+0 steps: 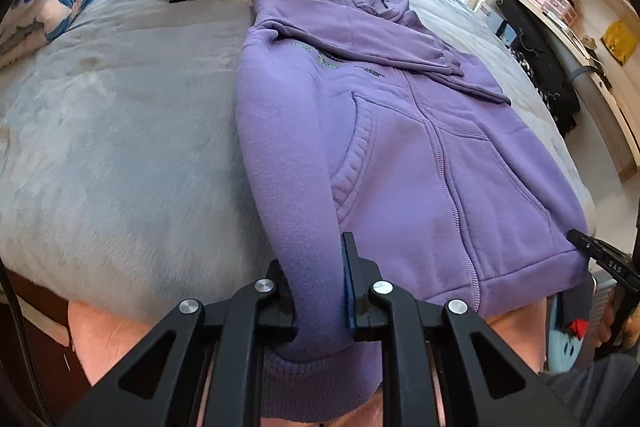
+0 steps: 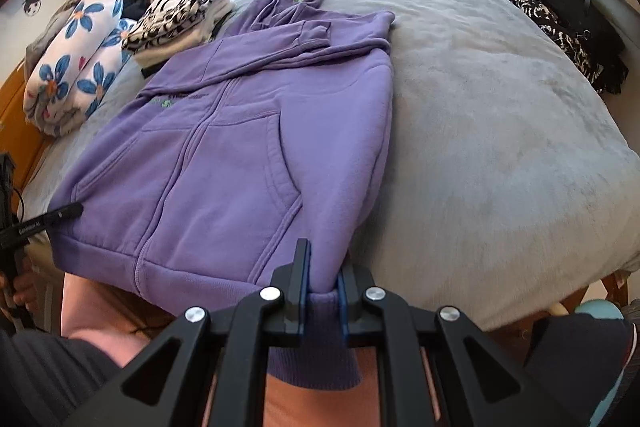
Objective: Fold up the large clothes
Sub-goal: 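Lift the hem and fold it toward the hood with both tools, release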
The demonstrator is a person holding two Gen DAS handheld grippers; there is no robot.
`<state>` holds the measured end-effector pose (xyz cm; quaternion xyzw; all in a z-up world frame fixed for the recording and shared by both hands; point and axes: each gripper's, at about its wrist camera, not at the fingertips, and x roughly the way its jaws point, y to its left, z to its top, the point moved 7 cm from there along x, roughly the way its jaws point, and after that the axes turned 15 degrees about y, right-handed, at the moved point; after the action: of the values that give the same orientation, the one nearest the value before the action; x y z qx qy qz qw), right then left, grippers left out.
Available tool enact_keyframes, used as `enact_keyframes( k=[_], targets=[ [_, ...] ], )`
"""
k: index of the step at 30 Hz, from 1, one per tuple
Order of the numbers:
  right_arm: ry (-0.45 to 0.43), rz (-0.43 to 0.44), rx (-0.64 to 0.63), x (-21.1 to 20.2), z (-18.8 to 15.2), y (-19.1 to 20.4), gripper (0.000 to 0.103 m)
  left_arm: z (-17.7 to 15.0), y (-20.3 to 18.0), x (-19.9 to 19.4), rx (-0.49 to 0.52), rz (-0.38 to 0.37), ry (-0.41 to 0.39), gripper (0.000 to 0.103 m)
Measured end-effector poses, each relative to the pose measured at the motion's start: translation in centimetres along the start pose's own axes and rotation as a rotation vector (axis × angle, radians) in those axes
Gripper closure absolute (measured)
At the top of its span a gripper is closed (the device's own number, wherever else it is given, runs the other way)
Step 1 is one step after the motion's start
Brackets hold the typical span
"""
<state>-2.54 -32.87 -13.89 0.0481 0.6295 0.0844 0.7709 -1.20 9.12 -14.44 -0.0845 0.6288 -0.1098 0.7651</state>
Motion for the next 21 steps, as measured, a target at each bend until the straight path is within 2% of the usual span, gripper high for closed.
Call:
enact_keyframes(
  k=[6, 11, 16, 18, 21],
  targets=[
    [-0.002, 0.064, 0.012, -1.9, -0.6, 0.3, 0.093, -0.3, 0.5, -1.4, -0.022, -0.052, 0.038, 0.090],
    [-0.048, 0.140, 0.057, -3.6, 2.8, 0.3, 0.092, 3.7, 0.1, -3.3, -0.001, -0.085, 0.019, 0.090],
    [-0.131, 0.197, 0.088, -5.2, 10.4, -0.1, 0.092, 11.2, -0.7, -5.4, 0.033, -0.103, -0.056, 0.089],
    [-0.159, 0.190, 0.093, -5.3, 14.0, -0.1, 0.092, 15.7, -1.1, -5.5, 0.043, -0.093, -0.096, 0.088],
    [-0.181, 0.166, 0.123, -4.7, 20.0, -0.5, 0.091, 22.2, -1.2, -4.4, 0.010, -0.104, -0.121, 0.081]
  ],
)
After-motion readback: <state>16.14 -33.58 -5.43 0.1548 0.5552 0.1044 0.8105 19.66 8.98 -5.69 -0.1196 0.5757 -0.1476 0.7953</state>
